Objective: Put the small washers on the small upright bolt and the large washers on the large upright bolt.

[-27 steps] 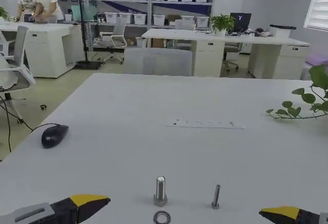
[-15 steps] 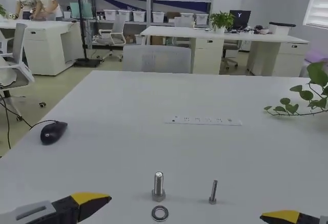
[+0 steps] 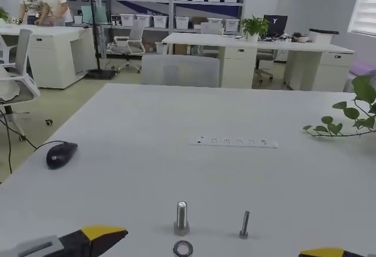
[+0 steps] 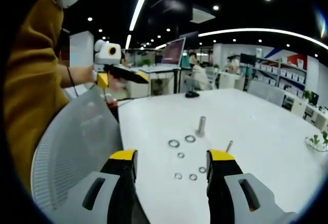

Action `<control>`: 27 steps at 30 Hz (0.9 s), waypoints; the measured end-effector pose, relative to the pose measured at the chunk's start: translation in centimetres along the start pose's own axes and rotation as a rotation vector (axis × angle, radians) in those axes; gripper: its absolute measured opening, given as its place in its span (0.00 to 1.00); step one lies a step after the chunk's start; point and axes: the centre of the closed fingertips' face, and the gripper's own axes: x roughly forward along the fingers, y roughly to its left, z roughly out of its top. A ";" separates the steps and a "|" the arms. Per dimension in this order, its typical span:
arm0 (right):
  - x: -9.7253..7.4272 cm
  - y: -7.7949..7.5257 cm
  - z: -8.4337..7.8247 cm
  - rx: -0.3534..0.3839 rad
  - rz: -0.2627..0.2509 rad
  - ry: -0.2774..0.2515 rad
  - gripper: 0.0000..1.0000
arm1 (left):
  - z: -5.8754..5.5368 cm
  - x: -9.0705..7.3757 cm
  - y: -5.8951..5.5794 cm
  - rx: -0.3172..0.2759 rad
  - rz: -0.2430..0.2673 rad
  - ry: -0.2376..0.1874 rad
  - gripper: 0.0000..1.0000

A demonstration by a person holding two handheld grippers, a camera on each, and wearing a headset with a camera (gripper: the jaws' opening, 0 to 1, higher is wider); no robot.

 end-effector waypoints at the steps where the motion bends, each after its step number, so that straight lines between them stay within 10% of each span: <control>1: 0.0 0.0 0.0 -0.002 0.000 0.001 0.56 | 0.0 0.0 0.0 0.001 0.001 0.002 0.70; 27: 0.0 0.4 -0.4 -0.002 0.000 0.026 0.55 | -0.3 0.0 -0.3 0.003 -0.002 0.006 0.70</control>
